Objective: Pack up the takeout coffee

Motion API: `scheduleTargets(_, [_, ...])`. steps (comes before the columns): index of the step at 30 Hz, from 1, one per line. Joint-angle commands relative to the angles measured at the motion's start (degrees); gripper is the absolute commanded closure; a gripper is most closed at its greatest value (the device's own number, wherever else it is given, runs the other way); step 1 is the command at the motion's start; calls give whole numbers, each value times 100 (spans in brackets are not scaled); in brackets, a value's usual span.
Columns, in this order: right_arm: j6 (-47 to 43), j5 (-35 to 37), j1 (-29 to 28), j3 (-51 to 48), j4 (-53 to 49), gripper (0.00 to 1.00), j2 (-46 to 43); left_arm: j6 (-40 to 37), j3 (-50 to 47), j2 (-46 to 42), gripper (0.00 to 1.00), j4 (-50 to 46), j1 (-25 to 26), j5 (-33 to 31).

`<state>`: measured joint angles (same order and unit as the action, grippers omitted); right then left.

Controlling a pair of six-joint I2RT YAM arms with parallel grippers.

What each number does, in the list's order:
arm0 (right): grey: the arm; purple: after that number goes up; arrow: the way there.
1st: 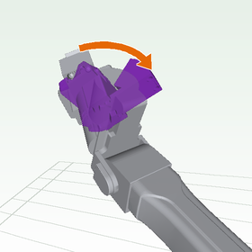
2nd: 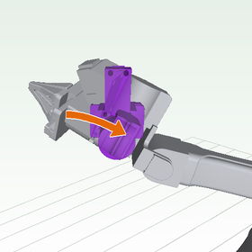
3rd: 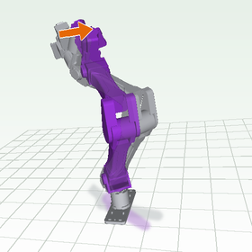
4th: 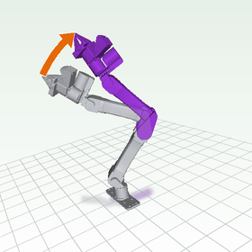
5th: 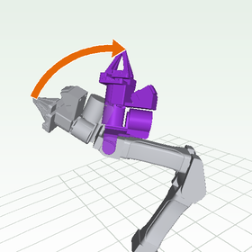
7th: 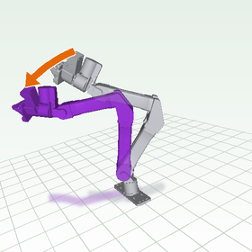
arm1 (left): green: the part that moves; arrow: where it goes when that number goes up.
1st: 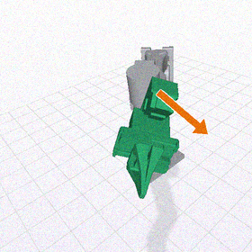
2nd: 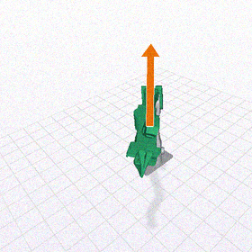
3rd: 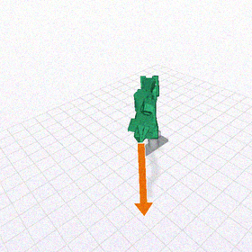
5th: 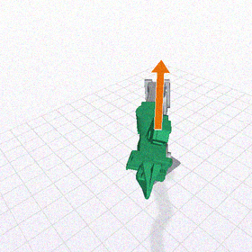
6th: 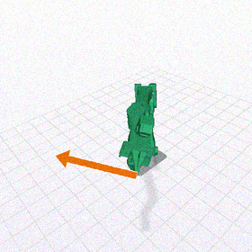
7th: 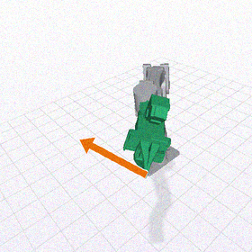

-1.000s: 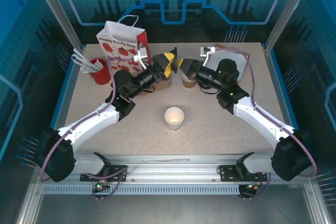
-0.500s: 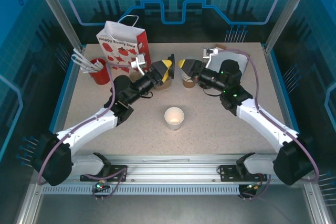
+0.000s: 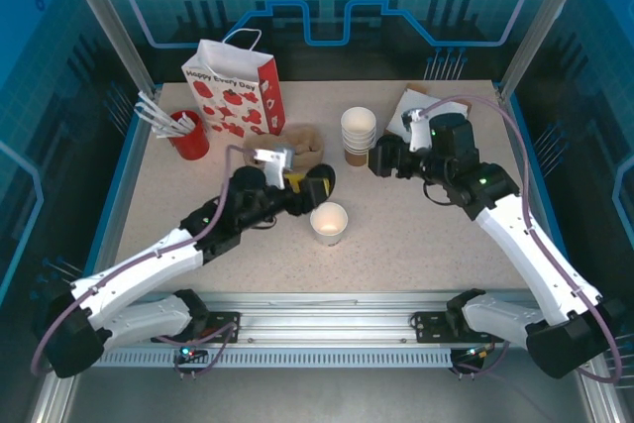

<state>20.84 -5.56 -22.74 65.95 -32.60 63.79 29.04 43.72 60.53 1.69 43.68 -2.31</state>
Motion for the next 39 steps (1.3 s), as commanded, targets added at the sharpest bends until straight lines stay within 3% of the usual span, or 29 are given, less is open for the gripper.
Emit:
scheduleTargets(1, [-564,454,268,-226,-829,15,-128,-1358,266,308,29,-1109,350,-701])
scheduleTargets(12, [-563,207,455,-528,-779,14,-200,-1893,1035,1512,30,-1913,686,-1139])
scheduleTargets(39, [-453,-59,454,-633,-651,14,-112,-1862,1257,2189,26,-1902,896,-1112])
